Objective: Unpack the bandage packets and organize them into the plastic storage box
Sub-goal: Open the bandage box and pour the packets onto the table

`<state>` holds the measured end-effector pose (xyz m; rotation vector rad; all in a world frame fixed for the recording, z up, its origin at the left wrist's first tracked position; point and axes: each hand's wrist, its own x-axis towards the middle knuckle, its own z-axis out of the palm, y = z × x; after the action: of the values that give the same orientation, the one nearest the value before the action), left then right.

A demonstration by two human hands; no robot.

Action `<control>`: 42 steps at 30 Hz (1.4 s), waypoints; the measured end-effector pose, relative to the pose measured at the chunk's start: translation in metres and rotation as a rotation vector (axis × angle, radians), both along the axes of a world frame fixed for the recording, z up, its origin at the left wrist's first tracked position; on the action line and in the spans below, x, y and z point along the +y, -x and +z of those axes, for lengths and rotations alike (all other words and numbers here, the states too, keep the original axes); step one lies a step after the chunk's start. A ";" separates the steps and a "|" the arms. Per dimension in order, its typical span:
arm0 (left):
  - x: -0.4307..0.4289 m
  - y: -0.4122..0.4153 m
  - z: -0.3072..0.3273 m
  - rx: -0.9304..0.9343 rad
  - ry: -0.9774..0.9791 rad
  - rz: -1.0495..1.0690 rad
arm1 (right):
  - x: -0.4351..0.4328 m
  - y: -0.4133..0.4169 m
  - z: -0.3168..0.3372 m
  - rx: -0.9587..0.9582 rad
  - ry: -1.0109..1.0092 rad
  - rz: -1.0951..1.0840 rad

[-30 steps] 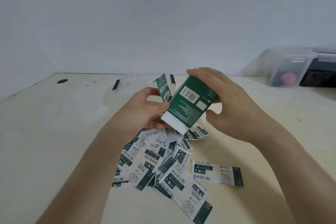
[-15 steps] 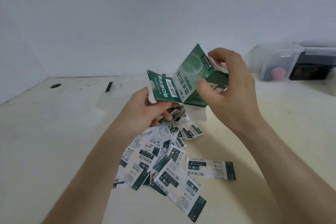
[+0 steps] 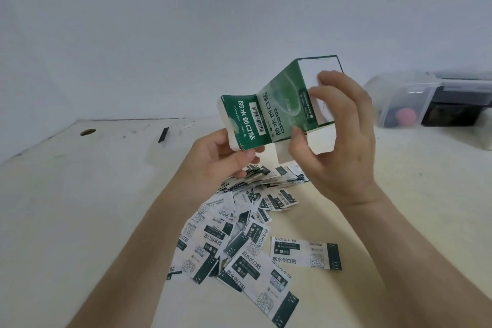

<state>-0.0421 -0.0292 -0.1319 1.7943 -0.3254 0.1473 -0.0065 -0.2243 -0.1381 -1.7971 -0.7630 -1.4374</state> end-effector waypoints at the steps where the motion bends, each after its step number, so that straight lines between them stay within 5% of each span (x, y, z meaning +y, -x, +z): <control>1: -0.001 0.000 0.000 0.001 -0.011 -0.004 | 0.000 -0.001 -0.001 0.000 0.002 0.008; 4: -0.005 0.001 0.006 -0.002 -0.001 -0.015 | 0.004 0.001 -0.004 0.182 -0.162 0.169; 9: -0.003 0.001 0.024 -0.170 -0.227 -0.032 | 0.005 0.000 0.003 1.087 -0.890 0.561; 13: -0.015 -0.005 0.023 -0.400 -0.691 0.075 | -0.006 -0.004 0.005 1.371 -0.937 0.655; 16: -0.025 -0.016 0.016 -0.642 -0.815 0.137 | -0.010 -0.004 0.003 1.471 -0.882 0.684; 19: -0.033 -0.022 0.024 -0.650 -0.843 0.153 | -0.021 -0.009 0.002 1.494 -0.733 0.675; 22: -0.041 -0.032 0.037 -0.549 -0.954 0.163 | -0.041 -0.014 0.005 1.315 -0.561 0.552; 28: -0.063 -0.062 0.044 -0.344 -1.020 0.044 | -0.055 -0.034 0.020 1.168 -0.016 0.549; 32: -0.067 -0.070 0.033 -0.412 -0.869 0.034 | -0.046 -0.064 0.010 1.066 -0.130 0.533; 37: -0.026 -0.058 0.038 -0.535 -0.664 0.278 | -0.037 -0.095 -0.012 1.031 -0.298 0.361; 42: 0.044 -0.040 0.018 -0.245 -0.753 0.519 | -0.027 -0.114 -0.041 1.243 -0.216 0.144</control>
<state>-0.0017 0.0150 -0.1138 2.5893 -0.0729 0.6874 0.1079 -0.2515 -0.1791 -1.9460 -0.0567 -0.1184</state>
